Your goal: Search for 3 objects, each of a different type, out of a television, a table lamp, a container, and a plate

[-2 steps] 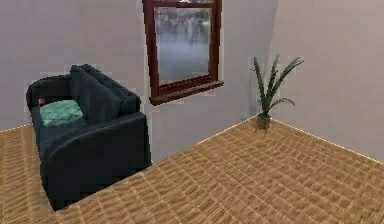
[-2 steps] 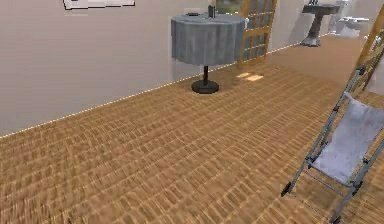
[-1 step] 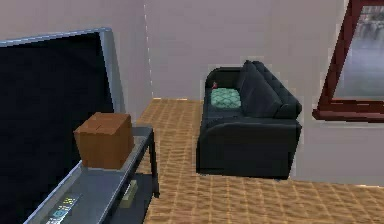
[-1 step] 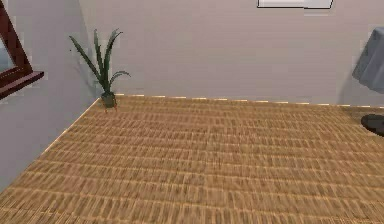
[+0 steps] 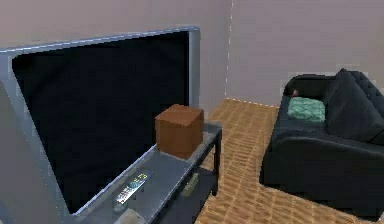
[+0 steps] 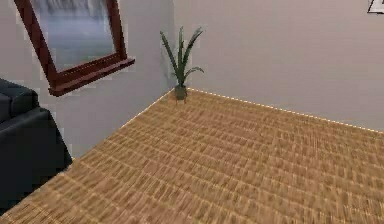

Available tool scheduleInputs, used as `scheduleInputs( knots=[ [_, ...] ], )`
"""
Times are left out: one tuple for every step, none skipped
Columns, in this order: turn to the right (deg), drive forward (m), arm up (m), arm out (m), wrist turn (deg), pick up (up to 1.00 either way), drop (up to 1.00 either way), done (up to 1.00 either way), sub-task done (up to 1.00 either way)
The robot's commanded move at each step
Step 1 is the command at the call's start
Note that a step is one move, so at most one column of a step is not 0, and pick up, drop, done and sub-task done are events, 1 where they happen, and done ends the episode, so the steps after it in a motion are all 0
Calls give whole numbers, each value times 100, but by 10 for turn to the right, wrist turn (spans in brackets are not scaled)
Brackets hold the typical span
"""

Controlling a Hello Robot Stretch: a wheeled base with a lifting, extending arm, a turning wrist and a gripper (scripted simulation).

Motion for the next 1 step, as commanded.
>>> scheduleInputs(
  knots=[
    [0,0,0,0,0,0,0,0,100]
  ],
)
